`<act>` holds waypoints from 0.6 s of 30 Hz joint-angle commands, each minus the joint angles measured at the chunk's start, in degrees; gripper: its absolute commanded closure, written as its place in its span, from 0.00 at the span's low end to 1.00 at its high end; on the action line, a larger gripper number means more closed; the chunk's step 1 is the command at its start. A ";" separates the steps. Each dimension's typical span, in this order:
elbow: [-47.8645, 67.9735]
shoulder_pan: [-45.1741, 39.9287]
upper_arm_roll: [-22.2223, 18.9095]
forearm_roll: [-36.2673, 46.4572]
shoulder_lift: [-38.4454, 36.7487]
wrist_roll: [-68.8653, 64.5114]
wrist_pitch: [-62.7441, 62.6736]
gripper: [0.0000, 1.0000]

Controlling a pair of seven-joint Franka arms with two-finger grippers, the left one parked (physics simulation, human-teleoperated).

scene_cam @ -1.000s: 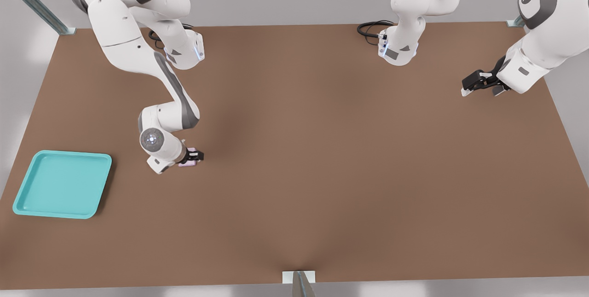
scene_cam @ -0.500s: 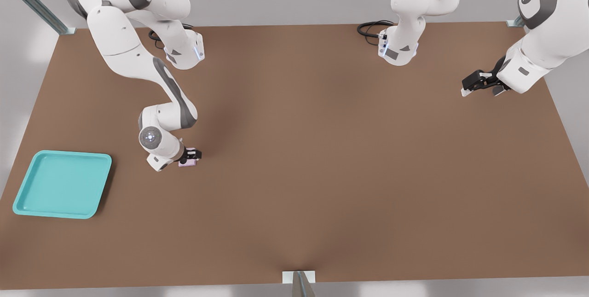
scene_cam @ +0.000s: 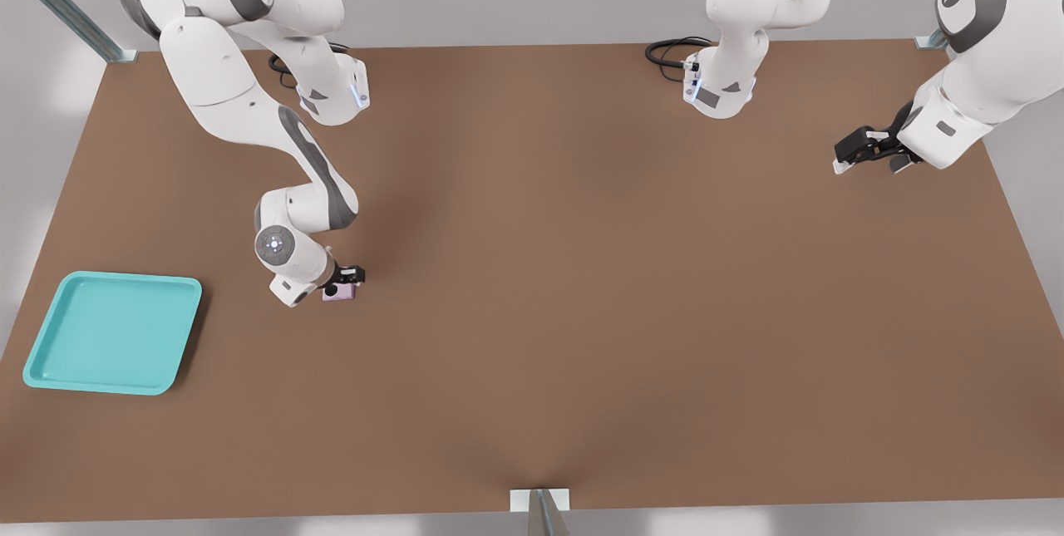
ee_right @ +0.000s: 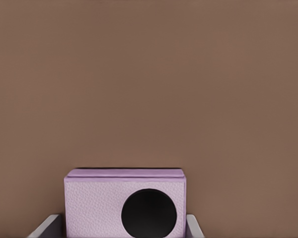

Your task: Keep left arm still and place phone on the tray with right arm

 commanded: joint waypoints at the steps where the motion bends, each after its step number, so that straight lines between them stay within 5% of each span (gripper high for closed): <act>1: 0.02 0.00 0.01 0.02 0.04 -3.25 0.99 0.12; 3: 0.02 0.00 0.01 0.11 -0.05 -3.34 0.99 0.29; 11: 0.11 -1.67 0.01 0.11 -5.58 -3.51 0.11 0.31; 18: 6.61 -21.44 0.00 0.11 -4.18 -32.86 0.20 0.30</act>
